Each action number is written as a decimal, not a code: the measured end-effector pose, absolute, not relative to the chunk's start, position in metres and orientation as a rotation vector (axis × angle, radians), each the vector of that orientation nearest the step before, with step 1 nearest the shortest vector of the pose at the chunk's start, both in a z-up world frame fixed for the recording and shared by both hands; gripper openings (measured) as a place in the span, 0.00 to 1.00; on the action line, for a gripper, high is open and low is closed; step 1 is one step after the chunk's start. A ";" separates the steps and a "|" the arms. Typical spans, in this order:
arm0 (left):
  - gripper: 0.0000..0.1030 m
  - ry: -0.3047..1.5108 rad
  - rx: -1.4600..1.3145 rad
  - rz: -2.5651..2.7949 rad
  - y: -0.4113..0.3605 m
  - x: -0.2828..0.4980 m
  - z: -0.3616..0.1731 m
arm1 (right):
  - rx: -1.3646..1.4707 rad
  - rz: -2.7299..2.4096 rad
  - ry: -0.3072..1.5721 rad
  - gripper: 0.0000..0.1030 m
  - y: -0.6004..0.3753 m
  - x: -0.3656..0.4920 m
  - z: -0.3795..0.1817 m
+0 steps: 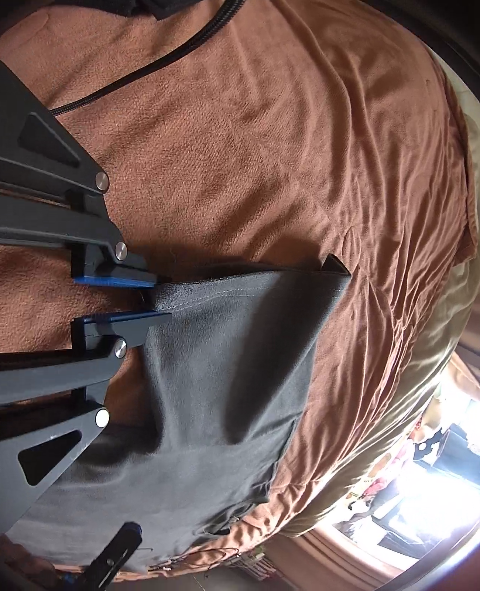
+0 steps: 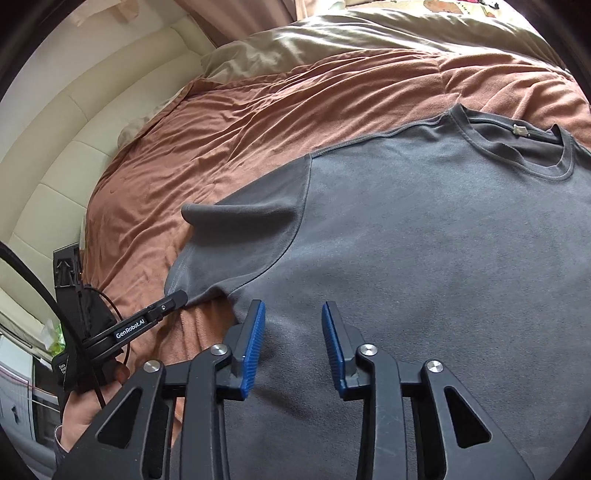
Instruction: Fold small clothes
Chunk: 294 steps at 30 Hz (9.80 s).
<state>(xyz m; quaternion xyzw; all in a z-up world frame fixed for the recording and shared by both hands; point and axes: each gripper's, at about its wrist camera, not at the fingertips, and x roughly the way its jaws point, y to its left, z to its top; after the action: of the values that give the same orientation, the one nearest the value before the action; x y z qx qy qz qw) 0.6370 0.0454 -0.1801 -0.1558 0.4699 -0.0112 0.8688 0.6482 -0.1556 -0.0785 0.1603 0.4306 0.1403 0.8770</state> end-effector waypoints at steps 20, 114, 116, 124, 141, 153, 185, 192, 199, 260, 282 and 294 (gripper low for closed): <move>0.10 0.842 -0.340 -0.115 0.036 0.625 -0.113 | 0.737 0.362 0.941 0.08 -0.146 0.707 -0.144; 0.02 0.815 -0.285 -0.238 -0.014 0.688 -0.071 | 0.719 0.261 0.885 0.66 -0.216 0.653 -0.102; 0.02 0.808 -0.272 -0.255 -0.029 0.689 -0.062 | 0.747 0.255 0.876 0.66 -0.230 0.646 -0.100; 0.02 0.794 -0.202 -0.318 -0.093 0.704 -0.037 | 0.790 0.235 0.827 0.66 -0.272 0.626 -0.089; 0.05 0.878 -0.118 -0.394 -0.191 0.746 -0.063 | 0.874 0.177 0.781 0.66 -0.336 0.600 -0.103; 0.09 0.932 -0.129 -0.296 -0.134 0.727 -0.082 | 0.876 0.237 0.810 0.66 -0.313 0.623 -0.108; 0.09 1.144 -0.197 -0.249 -0.059 0.685 -0.177 | 0.687 0.176 0.943 0.25 -0.236 0.738 -0.121; 0.09 1.152 -0.186 -0.253 -0.056 0.680 -0.180 | 0.609 0.094 0.937 0.00 -0.229 0.730 -0.110; 0.10 1.155 -0.166 -0.246 -0.055 0.674 -0.178 | 0.612 0.081 0.995 0.03 -0.224 0.727 -0.109; 1.00 0.852 -0.205 -0.328 -0.127 0.495 -0.010 | 0.564 -0.030 0.704 1.00 -0.326 0.404 0.030; 0.99 0.843 -0.105 -0.605 -0.310 0.477 0.013 | 0.692 -0.175 0.520 1.00 -0.449 0.255 0.033; 0.89 0.867 -0.084 -0.684 -0.387 0.499 0.001 | 0.815 -0.163 0.508 0.80 -0.519 0.261 -0.001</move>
<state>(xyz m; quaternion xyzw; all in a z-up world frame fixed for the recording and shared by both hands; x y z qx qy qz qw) 0.4994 -0.3867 0.0007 -0.0400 0.4115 -0.3247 0.8506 0.2612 -0.5187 -0.0009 0.3916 0.2440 -0.0785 0.8837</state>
